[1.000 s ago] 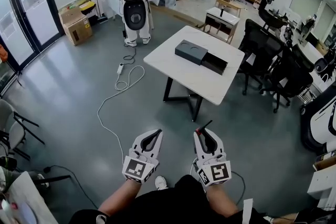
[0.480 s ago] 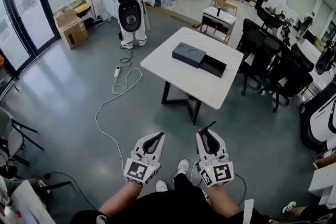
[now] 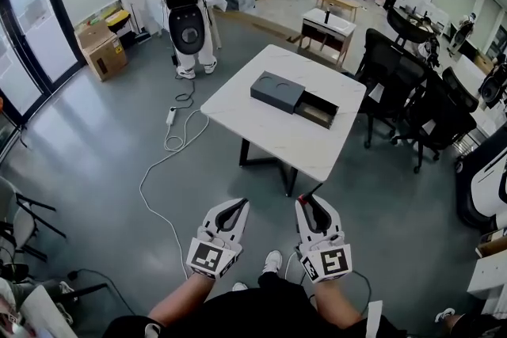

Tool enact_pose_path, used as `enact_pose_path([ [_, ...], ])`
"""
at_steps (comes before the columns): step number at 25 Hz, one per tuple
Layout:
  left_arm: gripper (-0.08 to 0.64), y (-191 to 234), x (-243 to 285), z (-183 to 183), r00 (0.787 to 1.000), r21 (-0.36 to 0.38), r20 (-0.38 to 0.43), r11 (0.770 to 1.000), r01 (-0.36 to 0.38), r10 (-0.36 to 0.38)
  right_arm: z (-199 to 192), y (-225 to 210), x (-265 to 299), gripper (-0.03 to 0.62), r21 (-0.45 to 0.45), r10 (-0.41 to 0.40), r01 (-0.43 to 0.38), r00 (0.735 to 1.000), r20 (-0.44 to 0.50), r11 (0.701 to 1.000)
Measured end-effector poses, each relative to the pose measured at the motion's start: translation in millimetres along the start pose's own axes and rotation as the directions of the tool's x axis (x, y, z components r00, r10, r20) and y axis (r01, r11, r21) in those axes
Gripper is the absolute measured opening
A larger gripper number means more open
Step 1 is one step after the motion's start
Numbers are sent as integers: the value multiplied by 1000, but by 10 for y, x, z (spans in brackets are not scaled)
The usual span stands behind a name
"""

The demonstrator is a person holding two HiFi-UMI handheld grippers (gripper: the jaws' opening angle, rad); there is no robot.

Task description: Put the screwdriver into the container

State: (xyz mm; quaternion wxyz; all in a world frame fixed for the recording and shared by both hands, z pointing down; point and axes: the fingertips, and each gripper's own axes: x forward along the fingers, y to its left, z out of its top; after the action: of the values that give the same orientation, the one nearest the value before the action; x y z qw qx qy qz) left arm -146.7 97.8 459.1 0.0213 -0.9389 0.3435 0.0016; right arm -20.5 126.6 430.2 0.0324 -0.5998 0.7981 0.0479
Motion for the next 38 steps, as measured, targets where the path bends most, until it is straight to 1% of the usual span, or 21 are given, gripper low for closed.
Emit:
enact_pose_path([
  [5, 5, 73, 433, -4, 1000, 1, 0, 1000, -6, 6, -17, -329, 252, 107, 15, 18, -18, 1000, 25, 1000],
  [12, 5, 94, 961, 2, 1000, -4, -3, 1000, -16, 16, -74, -791, 508, 108, 28, 35, -36, 999, 28, 999],
  [17, 5, 62, 1224, 21, 999, 22, -30, 999, -26, 26, -108, -1029, 587, 107, 25, 43, -44, 999, 27, 999],
  [22, 5, 95, 1363, -9, 999, 24, -43, 1000, -10, 11, -133, -1110, 719, 109, 20, 47, -48, 999, 26, 999],
  [27, 5, 226, 1507, 36, 1000, 9, -18, 1000, -3, 3, -210, -1163, 922, 107, 14, 46, -46, 999, 8, 999],
  [30, 5, 387, 1603, 79, 1000, 3, -3, 1000, 4, -4, -200, -1153, 1088, 107, 3, 40, -40, 999, 5, 999],
  [33, 5, 575, 1713, 53, 1000, 1, -14, 1000, 18, -18, -186, -1153, 1295, 108, -11, 26, -26, 1000, 6, 1000],
  [36, 5, 764, 1857, 46, 999, -12, -5, 999, 46, -46, -172, -1165, 1524, 109, -32, 7, -7, 1000, 14, 999],
  [38, 5, 912, 1944, 70, 998, 2, 9, 998, 64, -64, -159, -1157, 1683, 108, -41, -5, 6, 1000, 16, 999],
])
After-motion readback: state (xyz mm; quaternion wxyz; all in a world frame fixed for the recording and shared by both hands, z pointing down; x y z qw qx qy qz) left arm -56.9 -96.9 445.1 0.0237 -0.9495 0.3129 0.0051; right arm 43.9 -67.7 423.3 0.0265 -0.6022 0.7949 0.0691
